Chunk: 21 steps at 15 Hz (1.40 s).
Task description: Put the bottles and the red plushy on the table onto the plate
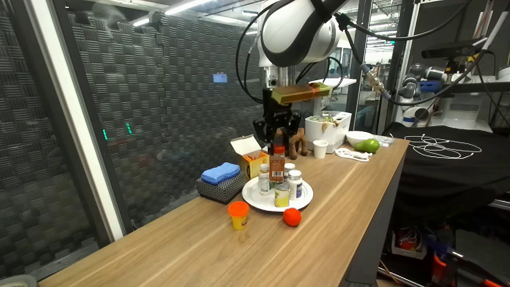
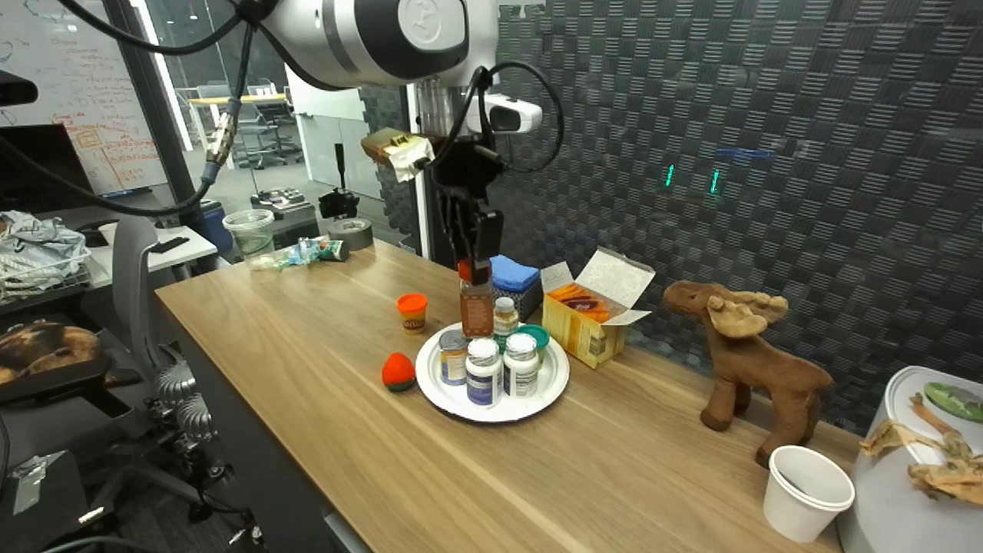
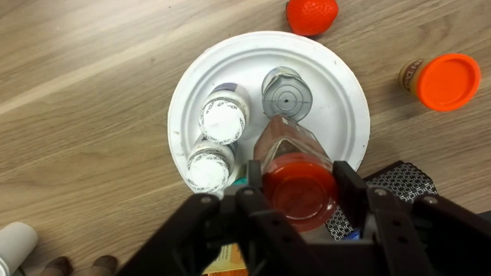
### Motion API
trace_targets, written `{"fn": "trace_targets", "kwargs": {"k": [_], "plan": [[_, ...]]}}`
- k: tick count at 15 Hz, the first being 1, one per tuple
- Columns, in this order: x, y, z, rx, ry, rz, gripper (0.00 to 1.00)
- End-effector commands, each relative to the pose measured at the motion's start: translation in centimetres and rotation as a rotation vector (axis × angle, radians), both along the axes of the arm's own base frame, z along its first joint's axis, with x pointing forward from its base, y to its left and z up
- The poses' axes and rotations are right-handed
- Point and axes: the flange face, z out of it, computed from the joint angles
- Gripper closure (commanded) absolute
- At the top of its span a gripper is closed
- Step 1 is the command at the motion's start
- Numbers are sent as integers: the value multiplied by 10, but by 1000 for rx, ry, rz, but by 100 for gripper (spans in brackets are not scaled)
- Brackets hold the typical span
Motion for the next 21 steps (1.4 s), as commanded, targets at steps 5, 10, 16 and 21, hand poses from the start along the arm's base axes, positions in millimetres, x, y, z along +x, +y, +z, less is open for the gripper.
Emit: {"fn": "trace_targets", "kwargs": {"k": [5, 10, 16, 21], "plan": [[11, -3, 14, 4, -39, 43, 76], [10, -6, 6, 6, -25, 63, 76], [12, -11, 4, 15, -39, 79, 76], [16, -13, 7, 20, -63, 88, 76]]}}
